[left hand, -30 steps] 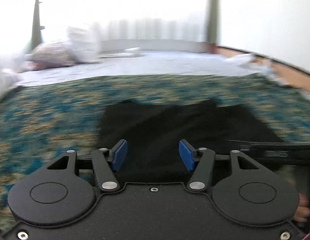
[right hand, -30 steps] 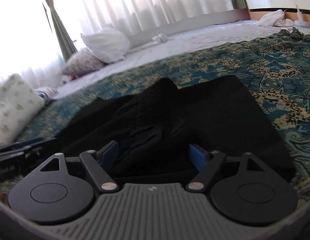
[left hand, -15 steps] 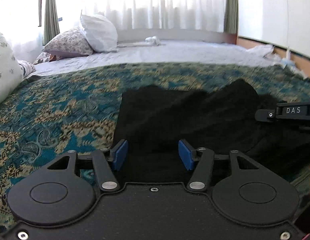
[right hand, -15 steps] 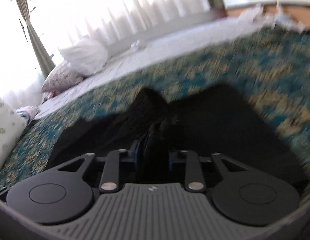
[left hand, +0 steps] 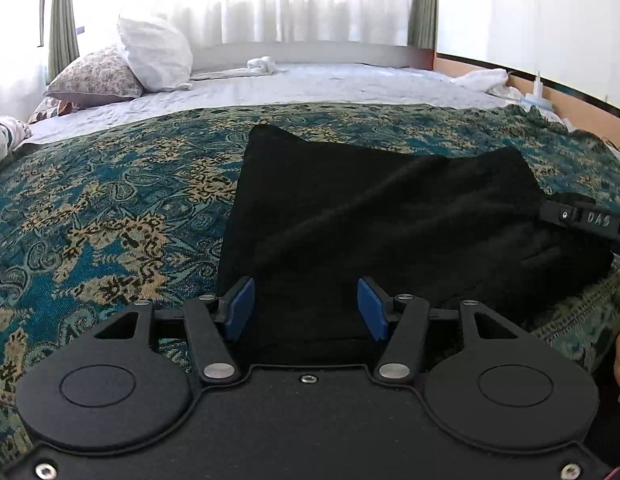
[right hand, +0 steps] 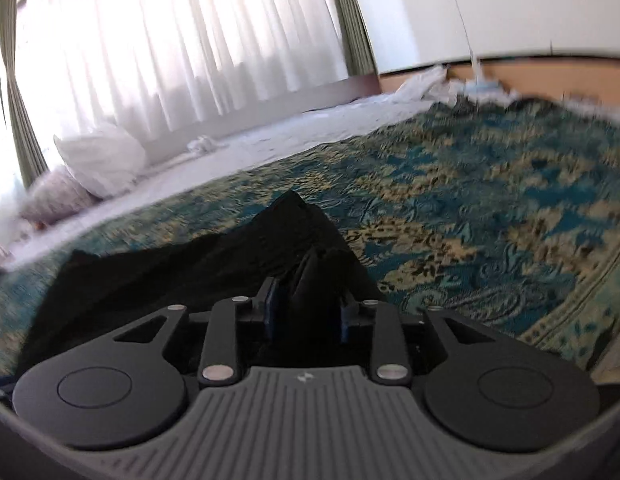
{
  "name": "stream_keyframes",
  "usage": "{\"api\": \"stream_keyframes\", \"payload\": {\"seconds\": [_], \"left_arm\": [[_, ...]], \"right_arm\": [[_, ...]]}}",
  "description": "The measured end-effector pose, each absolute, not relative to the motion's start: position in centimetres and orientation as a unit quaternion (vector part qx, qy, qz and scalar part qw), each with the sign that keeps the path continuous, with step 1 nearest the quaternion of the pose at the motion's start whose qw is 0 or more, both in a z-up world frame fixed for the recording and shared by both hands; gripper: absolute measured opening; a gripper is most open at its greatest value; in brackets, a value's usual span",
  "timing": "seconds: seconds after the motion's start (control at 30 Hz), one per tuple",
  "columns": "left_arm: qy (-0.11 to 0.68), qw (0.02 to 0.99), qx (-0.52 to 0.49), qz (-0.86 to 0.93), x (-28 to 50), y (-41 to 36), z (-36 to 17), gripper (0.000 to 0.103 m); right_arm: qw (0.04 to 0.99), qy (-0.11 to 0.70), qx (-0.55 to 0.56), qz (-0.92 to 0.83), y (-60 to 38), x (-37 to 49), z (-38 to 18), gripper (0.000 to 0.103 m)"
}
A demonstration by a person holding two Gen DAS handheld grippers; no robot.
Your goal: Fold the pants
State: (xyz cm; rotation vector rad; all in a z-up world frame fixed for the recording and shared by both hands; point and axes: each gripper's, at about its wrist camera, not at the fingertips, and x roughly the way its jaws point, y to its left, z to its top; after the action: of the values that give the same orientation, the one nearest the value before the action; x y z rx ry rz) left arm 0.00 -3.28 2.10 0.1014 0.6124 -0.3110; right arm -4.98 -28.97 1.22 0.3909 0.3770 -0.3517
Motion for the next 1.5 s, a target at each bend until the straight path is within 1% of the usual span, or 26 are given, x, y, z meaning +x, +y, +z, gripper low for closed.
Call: {"api": "stream_keyframes", "payload": {"seconds": [0.1,0.23,0.3,0.4,0.47,0.5,0.67,0.77,0.83,0.97,1.23,1.3,1.33,1.37,1.4,1.5], "left_arm": [[0.306,0.938,0.045,-0.159,0.3,-2.9,2.7,0.055],[0.293,0.941,0.052,-0.161,2.8,-3.1,5.0,0.055],[0.291,0.941,0.056,-0.163,5.0,-3.7,6.2,0.051],[0.299,0.936,0.058,-0.176,8.7,-5.1,6.9,0.04],[0.322,0.927,0.06,-0.185,11.4,-6.3,6.6,0.026],[0.329,0.924,0.059,-0.183,12.4,-6.7,6.4,0.024],[0.341,0.925,0.052,-0.159,16.0,-7.8,4.8,0.023],[0.346,0.926,0.045,-0.145,16.9,-7.8,3.5,0.022],[0.341,0.929,0.049,-0.14,17.1,-7.9,3.0,0.02],[0.328,0.932,0.07,-0.137,17.1,-8.3,2.5,0.02],[0.32,0.935,0.068,-0.14,17.1,-8.1,2.1,0.02],[0.318,0.935,0.069,-0.14,17.0,-8.1,2.0,0.02],[0.317,0.935,0.069,-0.141,17.0,-8.1,2.0,0.02],[0.317,0.935,0.069,-0.142,17.0,-8.1,2.0,0.02],[0.317,0.935,0.068,-0.144,16.9,-8.0,2.0,0.02],[0.322,0.933,0.06,-0.147,17.1,-7.8,2.2,0.02]], "right_arm": [[0.94,0.177,0.246,-0.157,-30.7,-5.3,0.5,0.038],[0.946,0.171,0.225,-0.161,-30.5,-5.1,0.2,0.039],[0.948,0.169,0.216,-0.161,-30.3,-5.1,0.2,0.04],[0.948,0.167,0.22,-0.159,-30.6,-5.1,0.0,0.041],[0.948,0.165,0.221,-0.158,-30.7,-5.1,0.0,0.044],[0.949,0.165,0.22,-0.158,-30.7,-5.1,-0.1,0.045],[0.95,0.163,0.215,-0.155,-30.6,-5.2,-0.1,0.048],[0.951,0.163,0.214,-0.154,-30.6,-5.1,-0.1,0.048],[0.951,0.163,0.211,-0.155,-30.6,-5.1,0.0,0.048],[0.952,0.164,0.206,-0.157,-30.5,-5.0,-0.1,0.048],[0.954,0.164,0.195,-0.159,-30.3,-5.0,-0.1,0.049],[0.955,0.162,0.186,-0.164,-30.1,-5.1,0.1,0.052],[0.956,0.16,0.171,-0.177,-29.7,-5.2,0.3,0.061],[0.957,0.155,0.151,-0.195,-29.1,-5.5,0.5,0.073],[0.956,0.151,0.132,-0.216,-28.5,-5.7,0.7,0.077],[0.95,0.122,0.067,-0.278,-26.4,-6.6,1.8,0.081]]}}
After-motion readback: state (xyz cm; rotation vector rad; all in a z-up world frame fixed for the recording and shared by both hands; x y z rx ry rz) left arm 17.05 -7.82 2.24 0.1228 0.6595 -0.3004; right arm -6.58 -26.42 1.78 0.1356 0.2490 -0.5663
